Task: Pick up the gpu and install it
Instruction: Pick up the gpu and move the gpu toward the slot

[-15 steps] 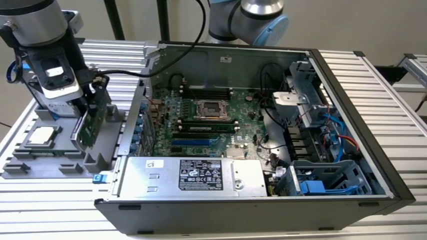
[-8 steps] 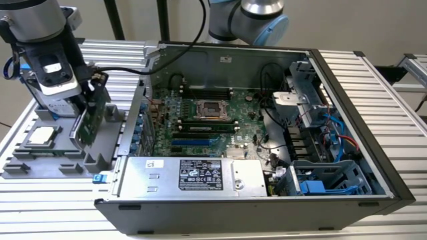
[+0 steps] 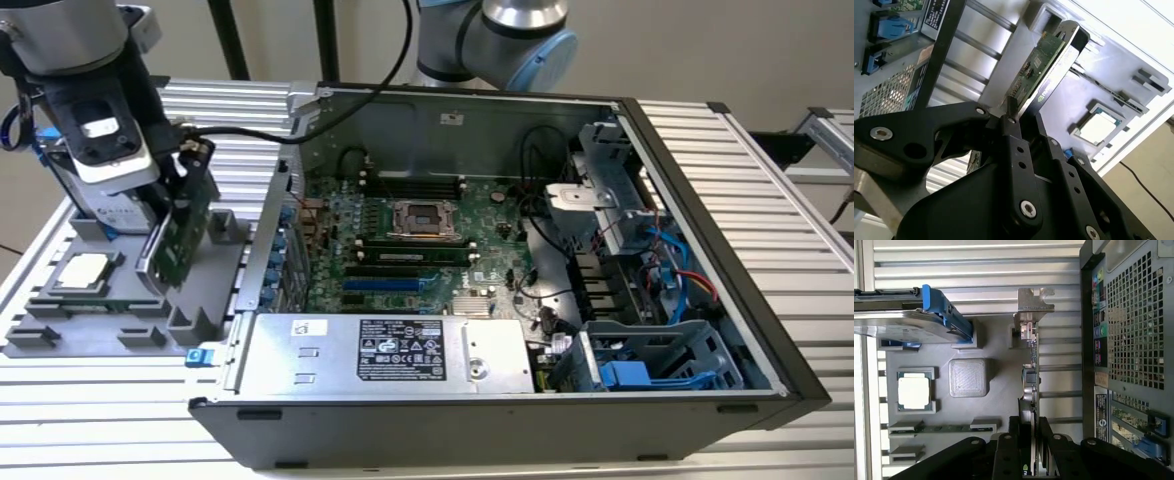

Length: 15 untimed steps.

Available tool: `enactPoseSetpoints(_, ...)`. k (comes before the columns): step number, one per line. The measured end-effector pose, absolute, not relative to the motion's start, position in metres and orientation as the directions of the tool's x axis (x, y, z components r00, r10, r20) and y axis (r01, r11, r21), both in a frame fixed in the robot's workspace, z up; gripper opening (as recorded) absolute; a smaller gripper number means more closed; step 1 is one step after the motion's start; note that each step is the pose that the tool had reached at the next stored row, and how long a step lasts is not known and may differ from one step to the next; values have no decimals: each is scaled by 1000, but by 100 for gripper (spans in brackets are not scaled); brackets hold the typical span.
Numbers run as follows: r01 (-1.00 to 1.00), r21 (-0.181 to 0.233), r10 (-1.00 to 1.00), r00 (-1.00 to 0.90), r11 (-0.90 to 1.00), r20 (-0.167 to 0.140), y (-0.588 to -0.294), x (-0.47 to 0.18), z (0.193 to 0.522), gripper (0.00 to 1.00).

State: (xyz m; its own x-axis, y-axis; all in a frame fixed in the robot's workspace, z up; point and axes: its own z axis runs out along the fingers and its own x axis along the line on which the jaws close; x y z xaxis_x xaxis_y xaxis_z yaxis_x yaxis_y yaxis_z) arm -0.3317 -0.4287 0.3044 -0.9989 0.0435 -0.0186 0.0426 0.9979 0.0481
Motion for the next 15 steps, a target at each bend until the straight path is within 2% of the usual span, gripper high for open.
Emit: enactPoseSetpoints(15,43,48,44,-999,998,-19,-429,-332,315,0)
